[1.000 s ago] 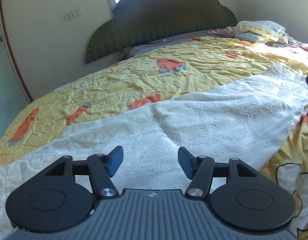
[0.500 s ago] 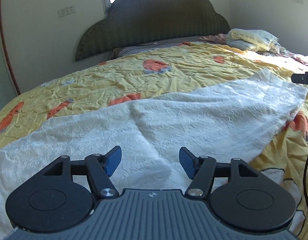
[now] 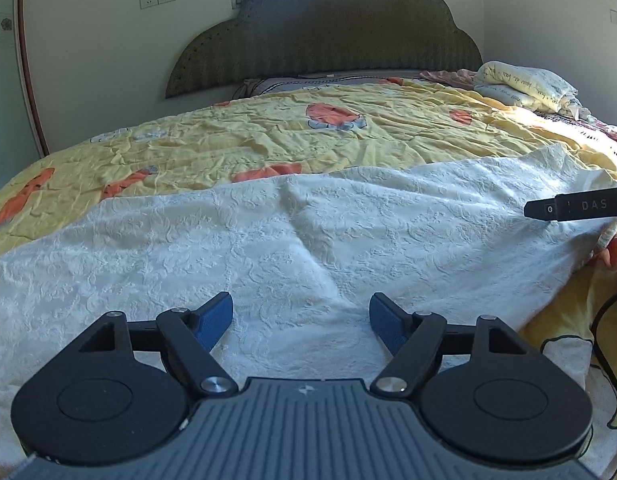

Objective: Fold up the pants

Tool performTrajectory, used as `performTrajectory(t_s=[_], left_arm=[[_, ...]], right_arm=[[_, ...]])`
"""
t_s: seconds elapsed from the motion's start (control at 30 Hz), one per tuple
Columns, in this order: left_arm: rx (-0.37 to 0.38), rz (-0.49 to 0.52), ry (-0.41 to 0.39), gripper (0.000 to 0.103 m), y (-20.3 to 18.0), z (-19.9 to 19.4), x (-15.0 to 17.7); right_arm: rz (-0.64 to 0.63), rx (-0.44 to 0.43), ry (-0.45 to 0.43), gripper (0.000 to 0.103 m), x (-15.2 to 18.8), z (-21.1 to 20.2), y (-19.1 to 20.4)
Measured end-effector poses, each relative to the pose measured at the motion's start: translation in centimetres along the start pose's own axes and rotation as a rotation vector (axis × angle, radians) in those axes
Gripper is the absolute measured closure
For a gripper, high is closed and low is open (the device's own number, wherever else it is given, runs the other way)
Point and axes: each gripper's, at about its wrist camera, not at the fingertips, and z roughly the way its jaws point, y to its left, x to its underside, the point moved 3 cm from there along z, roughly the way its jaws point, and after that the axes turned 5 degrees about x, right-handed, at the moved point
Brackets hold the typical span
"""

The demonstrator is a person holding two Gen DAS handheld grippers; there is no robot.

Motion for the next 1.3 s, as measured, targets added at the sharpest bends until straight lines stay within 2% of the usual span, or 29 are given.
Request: performTrajectory(t_s=[1.3], left_arm=[[-0.019,-0.003,0.008,0.015,0.09,0.31,0.06]], right_arm=[[-0.010,0.009,0.004,0.000,-0.17,-0.04,0.17]])
